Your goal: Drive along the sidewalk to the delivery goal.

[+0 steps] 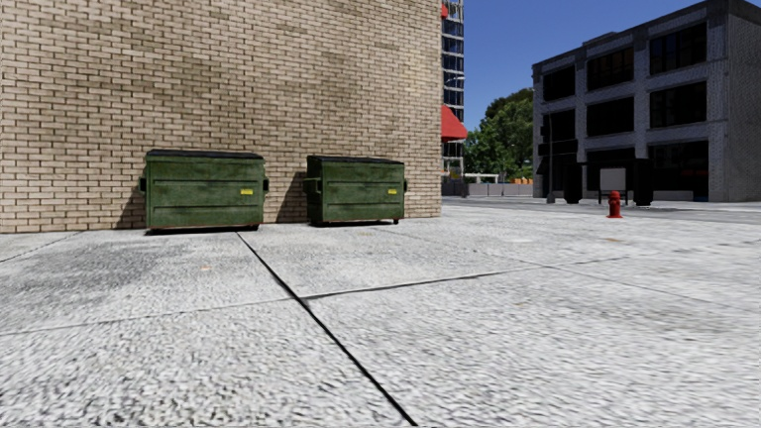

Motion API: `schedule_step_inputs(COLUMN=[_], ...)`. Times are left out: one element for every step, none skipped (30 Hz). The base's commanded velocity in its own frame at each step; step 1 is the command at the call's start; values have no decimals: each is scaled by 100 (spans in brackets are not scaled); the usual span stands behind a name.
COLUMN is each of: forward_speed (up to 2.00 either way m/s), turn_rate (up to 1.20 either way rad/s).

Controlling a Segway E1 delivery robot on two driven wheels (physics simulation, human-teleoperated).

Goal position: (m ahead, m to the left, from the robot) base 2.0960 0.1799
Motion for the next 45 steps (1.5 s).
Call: schedule_step_inputs(forward_speed=[187,189,189,189,189,189,189,189,189,190,190,190,188,186,185,184,182,182,180,180,180,179,178,178,177,177,177,176,176,176,175,170,161,142,108,64,0,0,0,0,0,0,0,0,0], turn_rate=[0,0,0,0,0,0,0,0,0,0,0,0,0,0,0,0,0,0,0,0,0,-3,-7,-8,-9,-9,-9,-9,-9,-9,-9,0,0,0,0,0,0,0,0,0,0,0,0,0,0])
